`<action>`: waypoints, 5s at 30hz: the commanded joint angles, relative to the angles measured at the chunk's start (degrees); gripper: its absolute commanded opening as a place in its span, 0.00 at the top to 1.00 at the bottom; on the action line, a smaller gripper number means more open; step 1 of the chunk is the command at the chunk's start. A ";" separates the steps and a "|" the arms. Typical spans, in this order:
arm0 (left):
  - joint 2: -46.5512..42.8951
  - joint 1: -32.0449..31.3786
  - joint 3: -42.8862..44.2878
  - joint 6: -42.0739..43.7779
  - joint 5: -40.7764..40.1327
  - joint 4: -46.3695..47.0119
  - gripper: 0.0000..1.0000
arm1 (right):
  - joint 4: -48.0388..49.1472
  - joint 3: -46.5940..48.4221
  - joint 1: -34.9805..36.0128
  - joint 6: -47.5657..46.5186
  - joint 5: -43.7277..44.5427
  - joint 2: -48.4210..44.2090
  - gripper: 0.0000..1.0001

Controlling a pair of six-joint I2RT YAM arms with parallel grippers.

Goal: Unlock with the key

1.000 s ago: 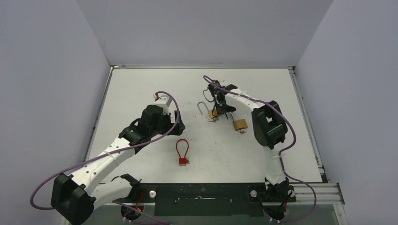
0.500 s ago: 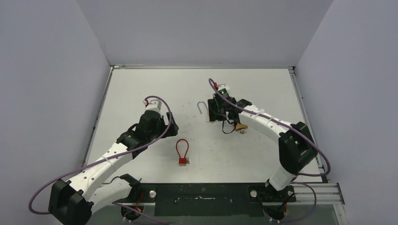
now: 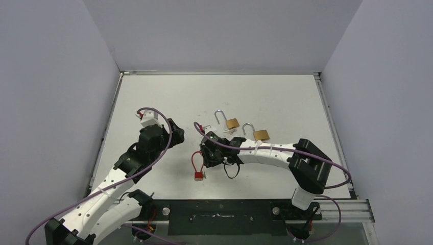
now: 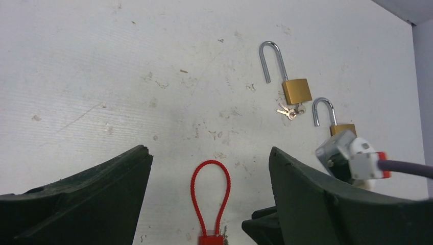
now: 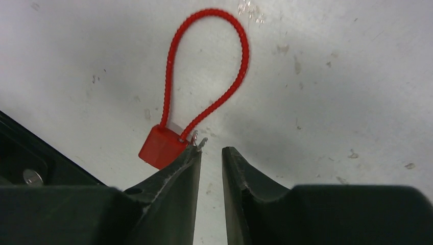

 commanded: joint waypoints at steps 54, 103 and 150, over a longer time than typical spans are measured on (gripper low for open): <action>-3.38 0.72 0.84 -1.53 10.05 7.15 0.17 | 22.54 -15.69 0.57 -8.25 3.55 -23.19 1.00; 1.95 0.72 0.74 1.73 49.54 37.62 1.00 | 38.53 -17.54 -10.00 -3.31 -20.49 -37.97 0.37; -0.03 0.80 -0.68 -10.45 48.56 52.77 1.00 | 65.82 -21.08 -10.00 11.31 -24.16 -30.98 0.87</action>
